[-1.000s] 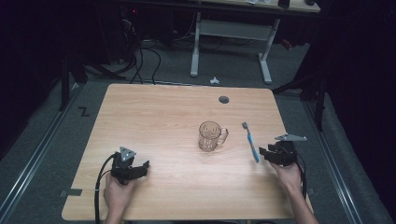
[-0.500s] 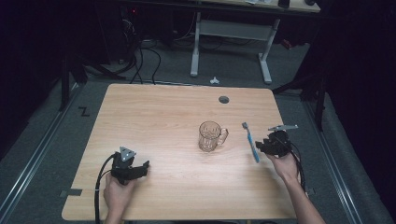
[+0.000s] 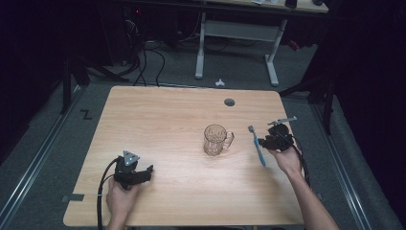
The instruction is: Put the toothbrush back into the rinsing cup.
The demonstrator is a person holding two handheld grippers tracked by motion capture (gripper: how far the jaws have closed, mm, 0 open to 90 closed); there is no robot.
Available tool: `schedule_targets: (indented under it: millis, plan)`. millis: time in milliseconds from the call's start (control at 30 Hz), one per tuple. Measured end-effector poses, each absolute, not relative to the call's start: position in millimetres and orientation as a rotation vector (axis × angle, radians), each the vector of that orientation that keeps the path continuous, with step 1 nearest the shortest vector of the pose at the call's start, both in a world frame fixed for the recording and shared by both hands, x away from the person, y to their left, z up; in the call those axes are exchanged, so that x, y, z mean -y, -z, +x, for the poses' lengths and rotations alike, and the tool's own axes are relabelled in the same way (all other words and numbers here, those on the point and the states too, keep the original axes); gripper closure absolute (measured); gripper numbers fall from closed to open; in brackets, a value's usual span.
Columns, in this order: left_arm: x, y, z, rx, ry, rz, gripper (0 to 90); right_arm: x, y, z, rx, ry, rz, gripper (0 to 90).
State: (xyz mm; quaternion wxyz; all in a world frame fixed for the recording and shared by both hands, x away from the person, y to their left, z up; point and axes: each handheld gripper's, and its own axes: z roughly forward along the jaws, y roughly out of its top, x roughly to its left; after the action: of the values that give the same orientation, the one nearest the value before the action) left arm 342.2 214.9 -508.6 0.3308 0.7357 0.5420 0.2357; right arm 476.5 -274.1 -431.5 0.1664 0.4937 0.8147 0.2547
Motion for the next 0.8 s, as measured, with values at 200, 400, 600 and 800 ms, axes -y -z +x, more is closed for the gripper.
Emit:
schedule_targets:
  millis: [200,400,600,800]
  plan:
    - [-214.9,508.6,342.2,-1.417,-0.616,1.923,22.4,263.6,431.0,491.2,-2.373,-0.668,1.418,61.3]
    - [-214.8,508.7,342.2,-1.416,-0.616,1.923,22.4,257.2,432.8,510.0,-2.390,-0.596,1.439,61.3]
    - [-214.9,508.6,342.2,-1.416,-0.616,1.923,22.4,252.5,434.3,519.1,-2.401,-0.569,1.461,61.3]
    - [-214.9,508.6,342.2,-1.416,-0.616,1.923,22.4,246.7,440.6,528.5,-2.417,-0.522,1.478,61.3]
